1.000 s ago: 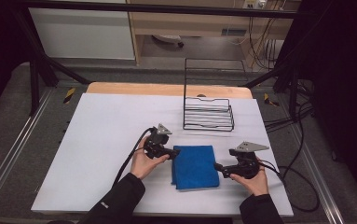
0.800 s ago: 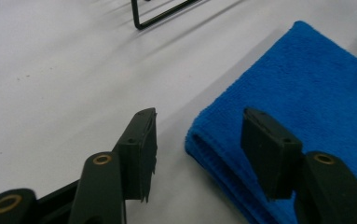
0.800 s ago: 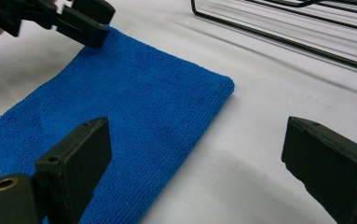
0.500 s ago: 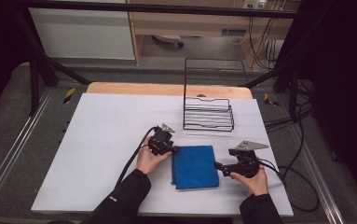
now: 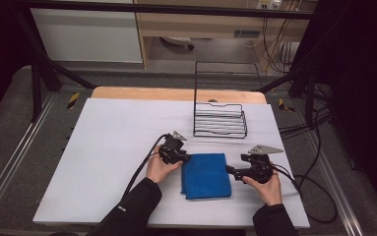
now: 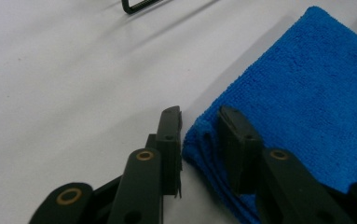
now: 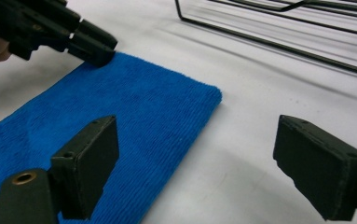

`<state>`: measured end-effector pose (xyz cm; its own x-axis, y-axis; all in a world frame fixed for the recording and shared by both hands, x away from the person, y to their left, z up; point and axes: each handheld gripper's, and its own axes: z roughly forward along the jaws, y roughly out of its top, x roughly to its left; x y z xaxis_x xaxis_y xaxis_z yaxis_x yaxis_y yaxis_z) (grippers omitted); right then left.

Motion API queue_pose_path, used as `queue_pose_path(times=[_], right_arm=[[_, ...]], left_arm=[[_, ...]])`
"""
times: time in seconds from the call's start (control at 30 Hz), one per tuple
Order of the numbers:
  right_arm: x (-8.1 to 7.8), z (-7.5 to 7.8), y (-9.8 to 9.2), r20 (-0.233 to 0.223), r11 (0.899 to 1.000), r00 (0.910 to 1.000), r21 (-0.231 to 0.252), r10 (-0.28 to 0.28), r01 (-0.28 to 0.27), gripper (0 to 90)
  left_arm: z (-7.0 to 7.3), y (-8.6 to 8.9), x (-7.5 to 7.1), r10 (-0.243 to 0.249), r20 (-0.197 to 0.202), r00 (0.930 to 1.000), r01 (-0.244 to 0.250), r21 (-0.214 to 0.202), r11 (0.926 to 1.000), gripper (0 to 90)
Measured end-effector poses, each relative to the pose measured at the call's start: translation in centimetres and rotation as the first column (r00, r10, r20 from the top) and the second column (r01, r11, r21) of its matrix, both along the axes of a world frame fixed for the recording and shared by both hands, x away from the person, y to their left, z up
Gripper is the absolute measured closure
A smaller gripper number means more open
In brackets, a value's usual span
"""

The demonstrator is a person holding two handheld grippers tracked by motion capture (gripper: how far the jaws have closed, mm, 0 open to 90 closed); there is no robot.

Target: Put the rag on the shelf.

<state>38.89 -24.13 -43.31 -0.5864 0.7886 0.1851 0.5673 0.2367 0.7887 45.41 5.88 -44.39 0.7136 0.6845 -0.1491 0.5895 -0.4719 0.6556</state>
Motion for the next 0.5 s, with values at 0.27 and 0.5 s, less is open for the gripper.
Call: queue_pose_path(times=[0.27,0.5], right_arm=[[1.7,-0.2,0.7,-0.004,1.000,0.9996,-0.006,-0.030,0.030,28.8],[4.0,-0.7,1.7,-0.008,0.999,0.9995,-0.030,-0.031,0.031,43.5]], left_arm=[[0.0,-0.1,-0.1,-0.006,-0.020,0.9998,0.006,-0.006,1.0000,81.2],[0.0,-0.4,-0.5,-0.018,0.022,0.9996,0.017,0.020,0.9996,82.3]])
